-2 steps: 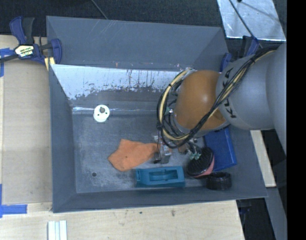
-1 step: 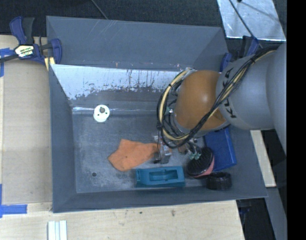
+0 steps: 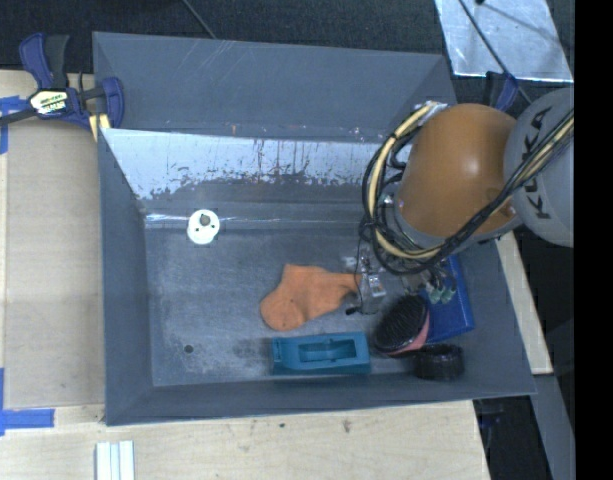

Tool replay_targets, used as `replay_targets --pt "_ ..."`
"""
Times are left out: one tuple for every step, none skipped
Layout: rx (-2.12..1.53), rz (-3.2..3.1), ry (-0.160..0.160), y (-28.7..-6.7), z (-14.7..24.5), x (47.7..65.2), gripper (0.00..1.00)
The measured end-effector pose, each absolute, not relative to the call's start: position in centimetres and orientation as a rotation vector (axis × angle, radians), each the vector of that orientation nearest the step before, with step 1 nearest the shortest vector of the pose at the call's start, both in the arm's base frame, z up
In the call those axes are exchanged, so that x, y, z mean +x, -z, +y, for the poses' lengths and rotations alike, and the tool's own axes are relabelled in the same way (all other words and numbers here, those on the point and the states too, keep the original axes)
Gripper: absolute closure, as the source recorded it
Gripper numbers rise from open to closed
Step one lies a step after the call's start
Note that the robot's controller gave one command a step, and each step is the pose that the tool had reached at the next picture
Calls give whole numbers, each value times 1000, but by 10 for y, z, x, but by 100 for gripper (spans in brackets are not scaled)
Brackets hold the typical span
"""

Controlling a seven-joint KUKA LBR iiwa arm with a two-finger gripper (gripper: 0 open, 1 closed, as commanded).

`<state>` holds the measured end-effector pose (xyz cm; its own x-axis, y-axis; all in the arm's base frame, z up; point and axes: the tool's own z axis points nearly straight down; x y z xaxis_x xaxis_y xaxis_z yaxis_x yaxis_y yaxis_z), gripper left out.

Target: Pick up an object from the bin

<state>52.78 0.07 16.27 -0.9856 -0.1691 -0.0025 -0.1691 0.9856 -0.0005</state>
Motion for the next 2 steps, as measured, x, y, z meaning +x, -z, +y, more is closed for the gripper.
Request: replay_targets --pt "-266 3128 0 -163 1 528 100" --pt "-883 3010 1 -185 -4 559 100"
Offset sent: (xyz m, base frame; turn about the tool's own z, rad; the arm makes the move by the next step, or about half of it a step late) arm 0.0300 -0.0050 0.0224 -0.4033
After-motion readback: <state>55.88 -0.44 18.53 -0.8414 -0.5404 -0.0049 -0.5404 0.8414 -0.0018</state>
